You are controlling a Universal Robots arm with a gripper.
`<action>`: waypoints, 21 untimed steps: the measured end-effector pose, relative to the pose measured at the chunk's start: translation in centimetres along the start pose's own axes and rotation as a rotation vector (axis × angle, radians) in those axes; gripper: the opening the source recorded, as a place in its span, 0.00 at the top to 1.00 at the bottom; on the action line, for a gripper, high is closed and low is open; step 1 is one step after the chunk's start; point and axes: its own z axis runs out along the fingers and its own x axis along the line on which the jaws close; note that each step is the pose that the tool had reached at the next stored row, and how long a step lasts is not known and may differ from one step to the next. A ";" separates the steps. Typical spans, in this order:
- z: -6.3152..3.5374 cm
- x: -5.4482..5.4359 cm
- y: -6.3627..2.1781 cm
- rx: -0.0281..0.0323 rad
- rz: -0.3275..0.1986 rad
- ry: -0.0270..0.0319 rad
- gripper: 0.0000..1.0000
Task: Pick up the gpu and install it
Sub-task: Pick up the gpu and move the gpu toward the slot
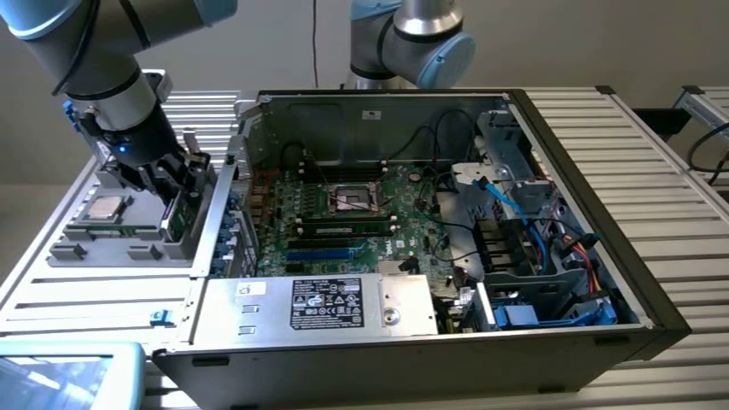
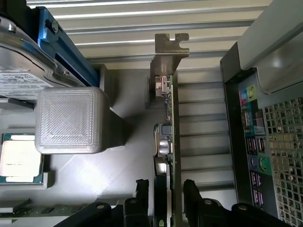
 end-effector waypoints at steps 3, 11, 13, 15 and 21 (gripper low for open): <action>0.04 0.0 0.04 -0.0022 0.000 0.0003 0.56; 0.16 0.0 0.03 -0.0041 0.000 0.0008 0.65; 0.17 0.0 0.02 -0.0043 0.000 0.0009 0.71; 0.18 0.0 0.02 -0.0045 0.000 0.0013 0.72; 0.20 0.0 0.01 -0.0183 0.001 0.0029 0.72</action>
